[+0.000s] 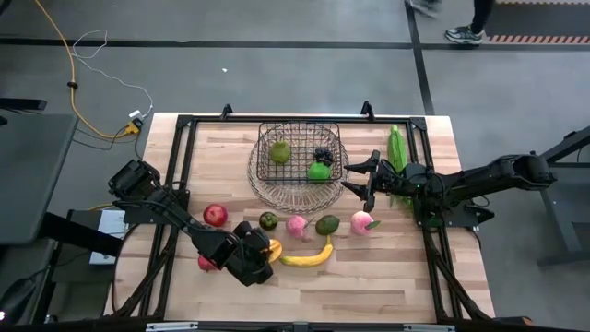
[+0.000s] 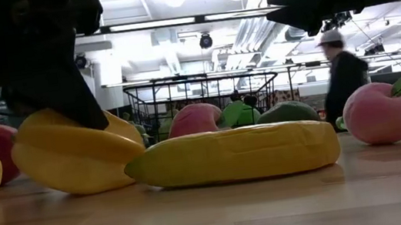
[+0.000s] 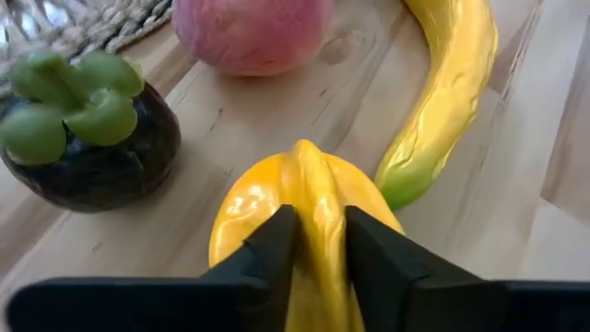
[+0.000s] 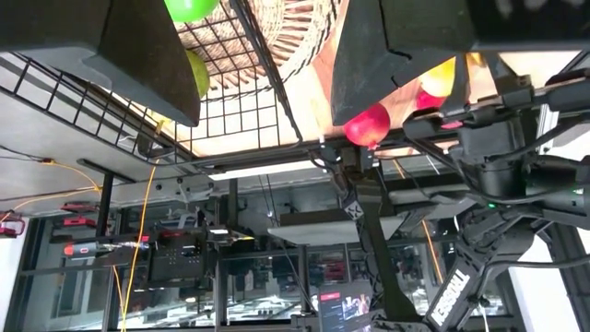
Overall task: Build produce basket
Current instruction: Put the starfruit into the black wire basket, then put the banana into the black wire basket
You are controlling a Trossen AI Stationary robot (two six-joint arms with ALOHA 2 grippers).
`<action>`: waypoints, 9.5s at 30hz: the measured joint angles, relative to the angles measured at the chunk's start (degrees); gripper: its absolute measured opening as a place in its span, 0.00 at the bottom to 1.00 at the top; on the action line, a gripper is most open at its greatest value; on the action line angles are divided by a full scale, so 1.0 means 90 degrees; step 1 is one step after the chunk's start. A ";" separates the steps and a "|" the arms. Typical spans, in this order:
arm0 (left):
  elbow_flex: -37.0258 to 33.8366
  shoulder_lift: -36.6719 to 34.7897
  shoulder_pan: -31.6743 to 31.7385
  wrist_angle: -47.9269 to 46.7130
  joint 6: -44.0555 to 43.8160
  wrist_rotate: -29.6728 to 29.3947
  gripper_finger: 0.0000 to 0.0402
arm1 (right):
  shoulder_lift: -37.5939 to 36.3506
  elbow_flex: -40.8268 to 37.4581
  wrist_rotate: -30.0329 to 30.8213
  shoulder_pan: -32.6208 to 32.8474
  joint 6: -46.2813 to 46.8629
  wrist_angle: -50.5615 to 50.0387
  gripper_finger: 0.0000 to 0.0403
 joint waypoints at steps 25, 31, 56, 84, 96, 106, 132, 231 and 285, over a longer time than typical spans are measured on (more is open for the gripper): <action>-0.0766 -0.2994 -0.0423 0.0211 0.3875 -0.3125 0.03 | 0.0012 0.0002 0.0001 0.0000 0.0057 -0.0007 0.59; -0.2586 -0.3823 0.0648 0.3796 0.5803 -0.1221 0.03 | 0.0012 0.0002 0.0000 0.0000 0.0158 0.0051 0.59; -0.4300 -0.4507 0.2259 0.7853 0.6983 0.1475 0.04 | 0.0012 0.0002 -0.0704 0.0017 0.0278 0.0048 0.59; -0.2487 -0.4125 0.2956 0.5125 0.6468 -0.0211 0.04 | 0.0012 0.0000 -0.1443 0.0019 -0.0180 -0.0056 0.59; -0.0243 -0.2320 0.4815 0.1405 0.6123 0.0813 0.04 | 0.0012 0.0000 -0.1443 0.0019 -0.0266 -0.0060 0.59; -0.0221 -0.1169 0.5642 0.1446 0.5897 0.1579 0.04 | 0.0012 0.0000 -0.1410 0.0018 -0.0296 -0.0052 0.59; -0.0217 -0.1003 0.5732 0.1117 0.5804 0.2203 0.33 | 0.0012 0.0000 -0.1409 0.0017 -0.0296 -0.0046 0.59; -0.5096 -0.4869 0.2249 0.8315 0.6425 0.1576 0.42 | 0.5369 0.4279 -0.1270 0.2686 -0.0283 -0.5134 0.59; -0.5093 -0.4869 0.2249 0.8227 0.6425 0.1550 0.42 | 0.4659 0.3130 -0.2328 0.3062 0.0339 -0.2553 0.26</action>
